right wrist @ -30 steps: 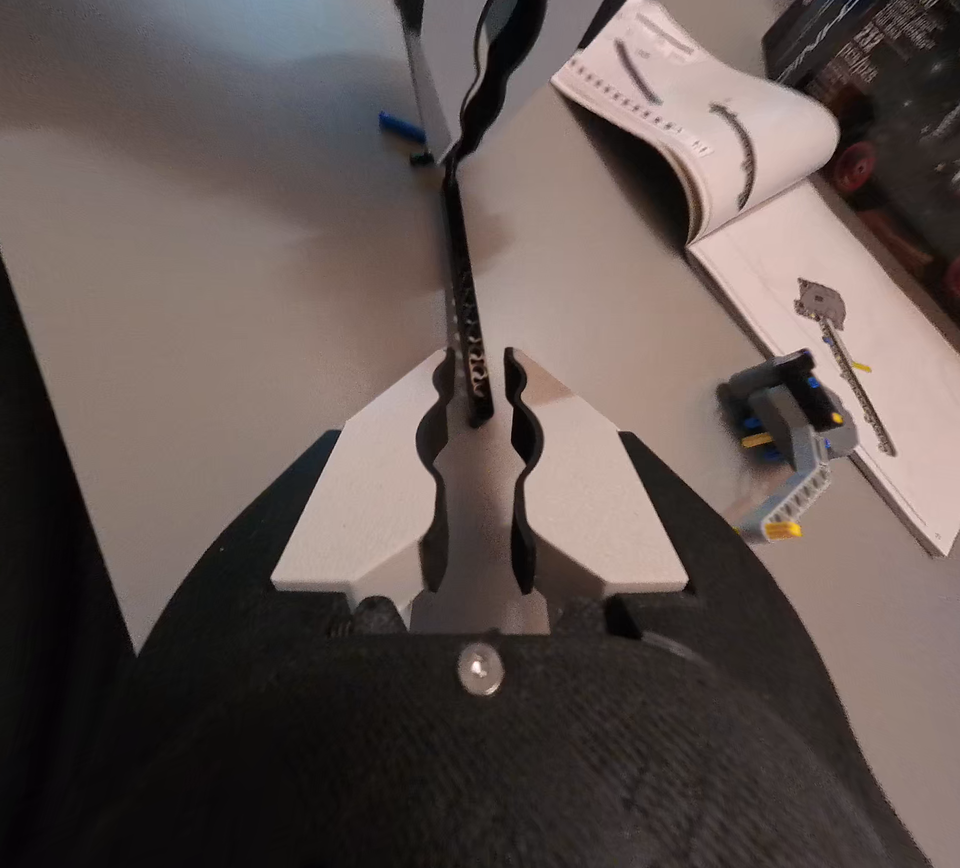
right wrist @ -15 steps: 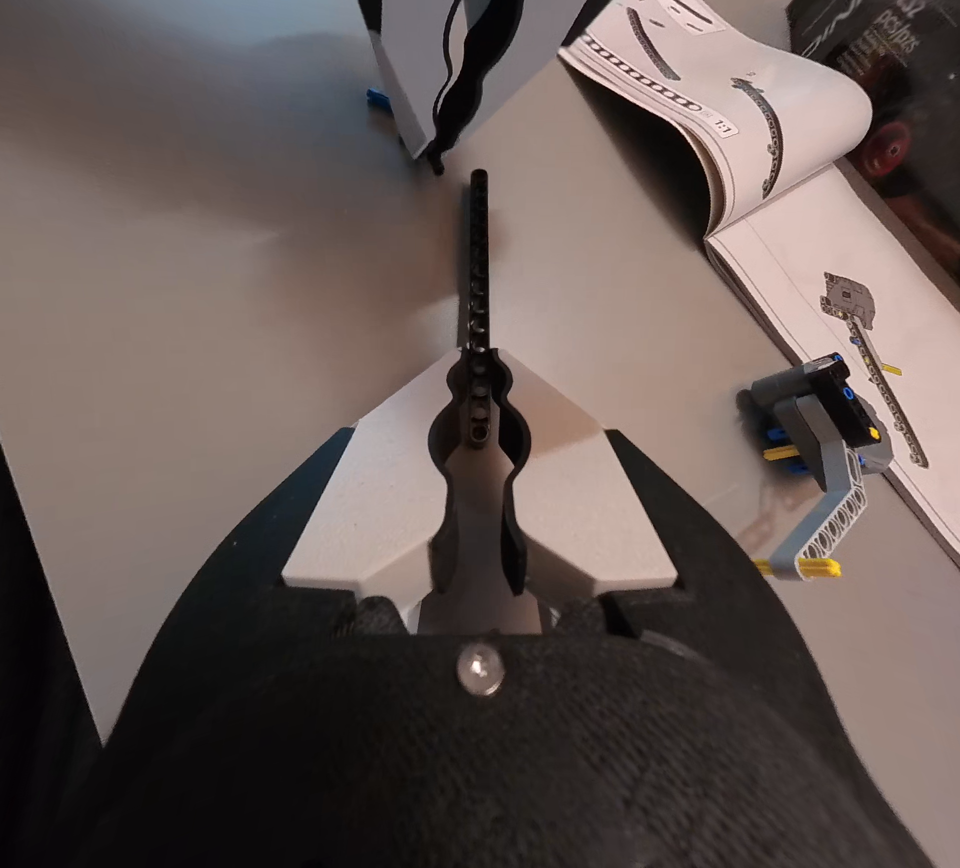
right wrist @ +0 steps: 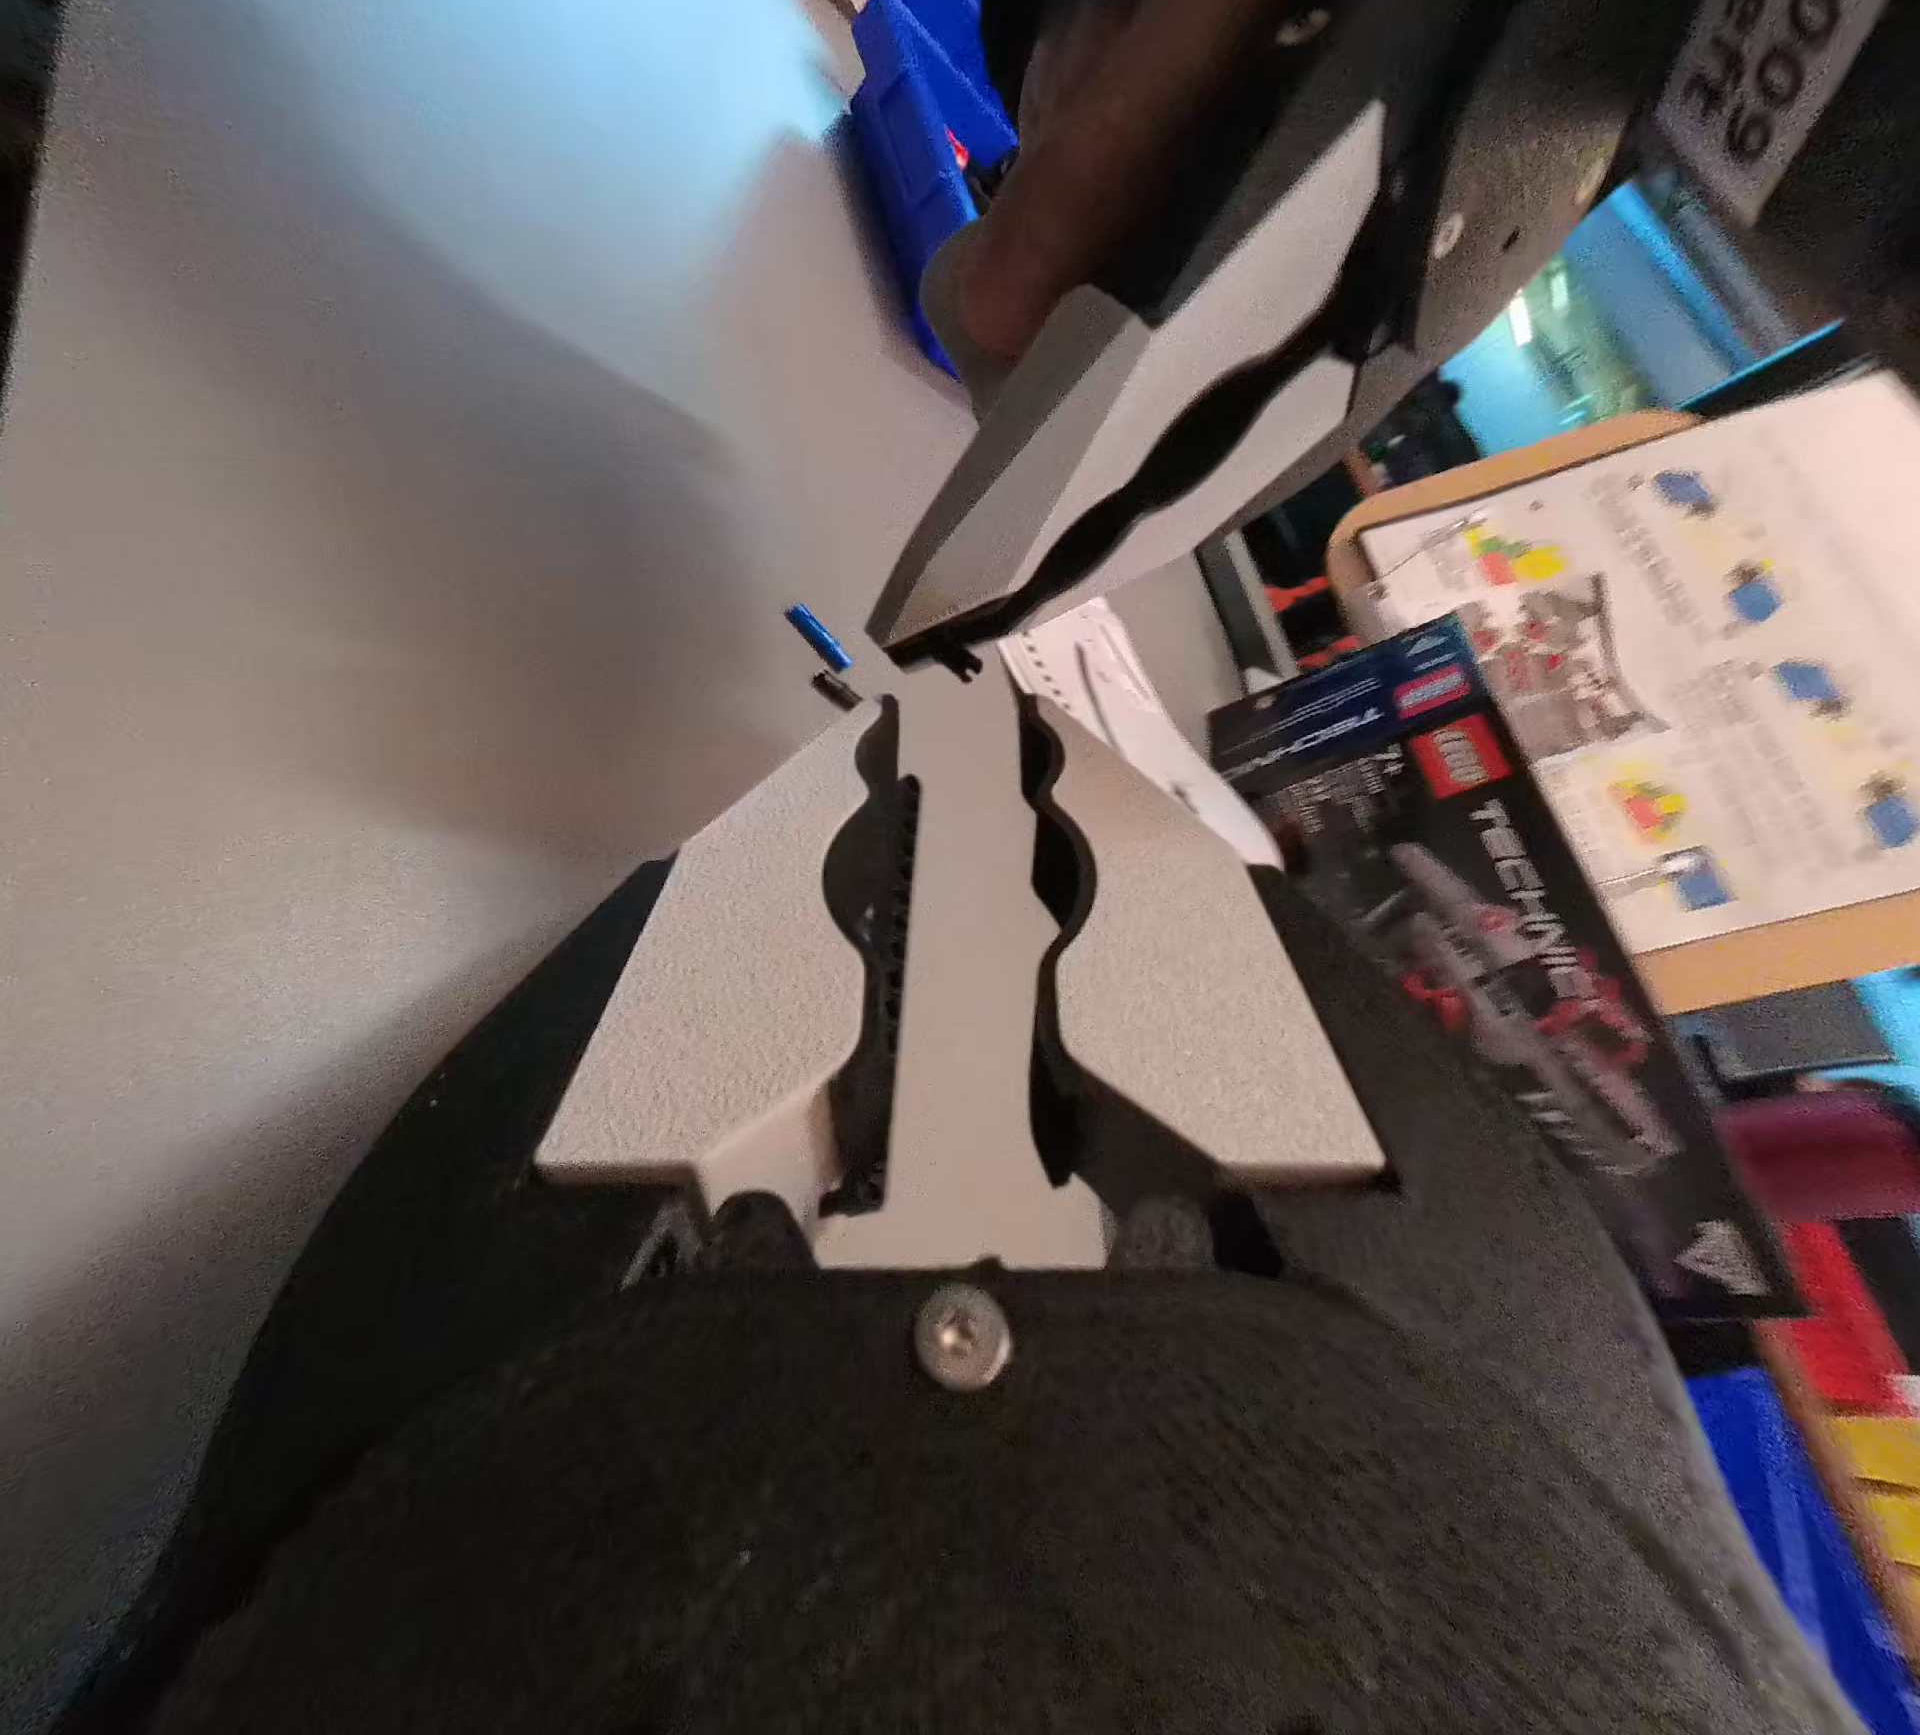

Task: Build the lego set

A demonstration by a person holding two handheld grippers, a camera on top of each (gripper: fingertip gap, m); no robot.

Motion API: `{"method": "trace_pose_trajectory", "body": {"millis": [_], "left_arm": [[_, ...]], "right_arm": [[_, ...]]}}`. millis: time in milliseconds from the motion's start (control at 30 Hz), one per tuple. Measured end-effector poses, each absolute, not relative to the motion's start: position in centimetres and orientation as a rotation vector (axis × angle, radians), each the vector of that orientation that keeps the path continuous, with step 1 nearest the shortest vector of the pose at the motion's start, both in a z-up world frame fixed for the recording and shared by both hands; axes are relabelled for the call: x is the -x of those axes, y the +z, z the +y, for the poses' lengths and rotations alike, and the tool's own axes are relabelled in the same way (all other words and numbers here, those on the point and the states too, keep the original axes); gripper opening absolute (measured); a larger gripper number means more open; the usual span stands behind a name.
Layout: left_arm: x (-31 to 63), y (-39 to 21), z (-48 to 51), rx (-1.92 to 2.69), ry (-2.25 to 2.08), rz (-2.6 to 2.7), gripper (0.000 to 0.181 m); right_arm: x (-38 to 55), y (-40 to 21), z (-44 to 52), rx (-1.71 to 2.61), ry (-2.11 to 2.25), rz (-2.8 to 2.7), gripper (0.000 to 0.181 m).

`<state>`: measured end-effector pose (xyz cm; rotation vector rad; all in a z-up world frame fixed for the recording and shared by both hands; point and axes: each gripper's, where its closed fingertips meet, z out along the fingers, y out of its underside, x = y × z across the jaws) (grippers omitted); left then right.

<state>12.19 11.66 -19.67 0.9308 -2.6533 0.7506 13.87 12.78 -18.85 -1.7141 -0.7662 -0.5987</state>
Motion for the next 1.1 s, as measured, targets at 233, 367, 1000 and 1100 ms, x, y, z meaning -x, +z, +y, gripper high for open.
{"method": "trace_pose_trajectory", "body": {"millis": [233, 367, 1000, 1100], "left_arm": [[-11.2, -18.9, 11.2, -0.924, 0.869, -2.442, 0.002], [-10.8, -18.8, 11.3, -0.914, 0.879, -2.36, 0.002], [-14.7, -18.9, 13.2, -0.983, 1.128, -2.65, 0.014], [-16.2, -17.5, 13.4, -0.885, 1.351, -2.99, 0.022]], "right_arm": [[-12.9, -17.6, 12.9, 1.614, -0.772, -0.869, 0.023], [-12.3, -17.5, 12.8, 1.587, -0.807, -0.944, 0.004], [-16.4, -18.4, 13.1, 1.765, -0.529, -0.461, 0.002], [-16.8, -18.5, 13.1, 1.796, -0.297, -0.29, 0.002]]}}
